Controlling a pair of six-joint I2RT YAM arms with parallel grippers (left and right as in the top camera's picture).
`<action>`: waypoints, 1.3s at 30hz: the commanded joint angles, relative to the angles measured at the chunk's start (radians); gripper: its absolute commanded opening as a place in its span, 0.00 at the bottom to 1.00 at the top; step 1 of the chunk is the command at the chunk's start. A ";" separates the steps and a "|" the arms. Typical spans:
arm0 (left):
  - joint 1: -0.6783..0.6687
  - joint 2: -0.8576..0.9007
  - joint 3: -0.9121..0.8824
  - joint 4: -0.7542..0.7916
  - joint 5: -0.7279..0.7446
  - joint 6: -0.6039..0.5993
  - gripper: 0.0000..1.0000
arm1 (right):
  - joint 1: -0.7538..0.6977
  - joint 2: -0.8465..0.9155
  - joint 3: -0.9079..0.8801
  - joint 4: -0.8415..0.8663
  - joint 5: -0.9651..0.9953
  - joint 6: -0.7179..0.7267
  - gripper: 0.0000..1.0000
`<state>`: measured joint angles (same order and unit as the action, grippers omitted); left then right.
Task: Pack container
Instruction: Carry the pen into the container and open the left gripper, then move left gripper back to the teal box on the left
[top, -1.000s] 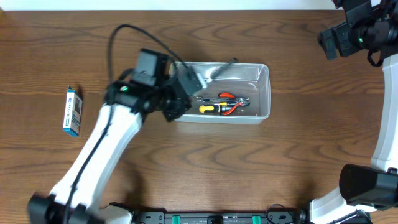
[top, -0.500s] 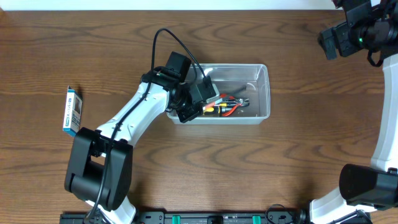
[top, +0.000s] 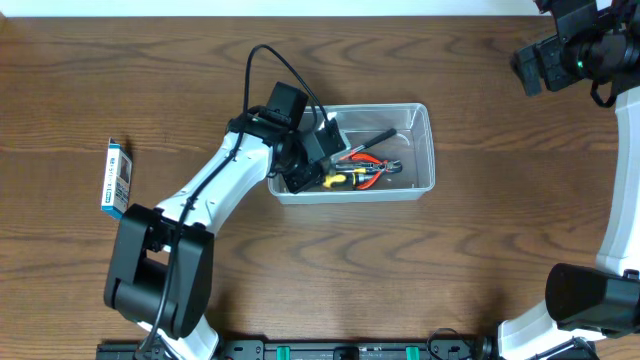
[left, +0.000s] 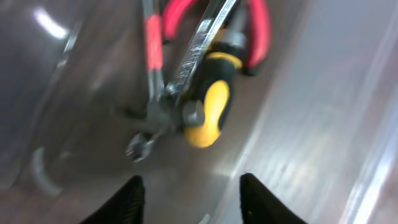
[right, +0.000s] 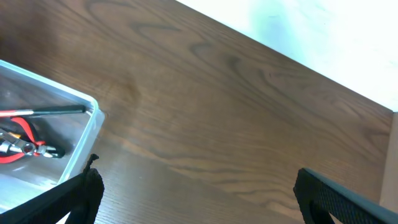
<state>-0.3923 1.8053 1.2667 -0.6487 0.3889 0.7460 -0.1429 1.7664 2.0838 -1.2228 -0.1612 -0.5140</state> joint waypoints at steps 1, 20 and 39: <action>0.024 -0.079 0.070 0.005 -0.148 -0.125 0.47 | 0.000 0.003 -0.006 -0.001 -0.012 0.001 0.99; 0.698 -0.419 0.131 -0.256 -0.402 -0.444 0.98 | -0.001 0.003 -0.006 0.000 -0.012 0.001 0.99; 0.837 0.014 0.130 -0.214 -0.374 -0.257 0.98 | -0.003 0.003 -0.006 -0.055 0.008 0.001 0.99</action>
<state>0.4404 1.7859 1.4010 -0.8650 0.0040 0.4278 -0.1429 1.7664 2.0838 -1.2678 -0.1570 -0.5137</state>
